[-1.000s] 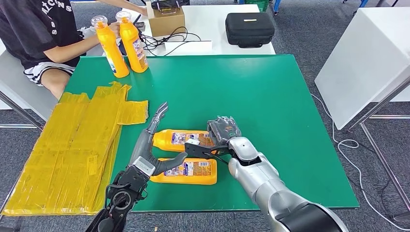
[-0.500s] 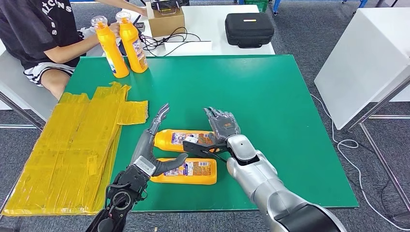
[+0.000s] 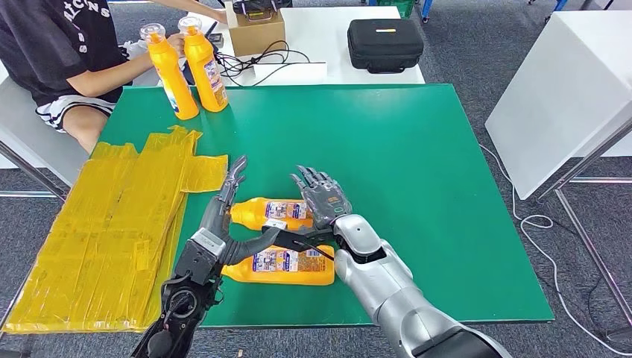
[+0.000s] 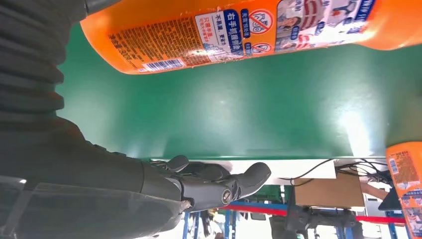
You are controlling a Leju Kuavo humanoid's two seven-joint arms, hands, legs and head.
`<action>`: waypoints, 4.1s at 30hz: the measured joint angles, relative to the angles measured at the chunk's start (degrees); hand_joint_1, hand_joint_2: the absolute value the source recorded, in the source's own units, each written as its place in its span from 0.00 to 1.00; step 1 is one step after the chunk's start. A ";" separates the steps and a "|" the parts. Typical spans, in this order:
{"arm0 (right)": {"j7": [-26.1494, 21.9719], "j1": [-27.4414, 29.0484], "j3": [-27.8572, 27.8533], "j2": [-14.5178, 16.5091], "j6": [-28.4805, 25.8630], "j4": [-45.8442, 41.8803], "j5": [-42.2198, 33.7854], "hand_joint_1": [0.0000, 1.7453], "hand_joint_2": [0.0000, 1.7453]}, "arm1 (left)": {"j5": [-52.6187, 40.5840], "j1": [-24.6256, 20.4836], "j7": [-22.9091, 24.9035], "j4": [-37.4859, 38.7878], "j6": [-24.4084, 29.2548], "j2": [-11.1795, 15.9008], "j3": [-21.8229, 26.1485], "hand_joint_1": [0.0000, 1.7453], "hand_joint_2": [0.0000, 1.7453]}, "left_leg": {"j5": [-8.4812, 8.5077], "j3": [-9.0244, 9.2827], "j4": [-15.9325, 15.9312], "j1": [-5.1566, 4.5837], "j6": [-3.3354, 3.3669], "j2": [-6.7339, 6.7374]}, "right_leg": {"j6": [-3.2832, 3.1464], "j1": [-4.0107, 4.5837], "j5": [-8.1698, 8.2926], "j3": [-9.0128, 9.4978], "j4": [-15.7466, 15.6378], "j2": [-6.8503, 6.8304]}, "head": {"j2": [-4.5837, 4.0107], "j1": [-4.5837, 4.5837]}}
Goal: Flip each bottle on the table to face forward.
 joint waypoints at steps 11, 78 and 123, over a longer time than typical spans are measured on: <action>0.98 -0.82 -0.19 0.13 2.87 0.75 -4.59 0.00 1.00 | 0.80 0.01 -0.29 0.08 0.64 -0.33 0.69 0.00 1.00 | 0.00 -0.01 0.00 0.00 0.00 -0.01 | 0.00 -0.02 0.00 -0.02 0.00 0.00 | 0.00 0.00; 10.24 -3.95 -0.25 -3.32 4.60 11.25 8.37 0.00 1.00 | 2.66 -3.95 -1.57 4.73 0.66 -1.58 0.37 0.00 1.00 | 0.00 -0.02 0.01 0.00 0.00 -0.01 | 0.00 -0.02 0.00 -0.04 0.00 0.00 | 0.00 -0.01; 1.73 -6.63 0.51 -0.58 7.85 11.56 -0.38 0.00 1.00 | 5.00 -6.16 -1.84 7.57 1.10 -1.89 -1.42 0.00 1.00 | 0.00 -0.04 0.01 -0.01 0.00 0.00 | 0.00 -0.03 0.00 -0.07 0.00 0.00 | 0.00 0.00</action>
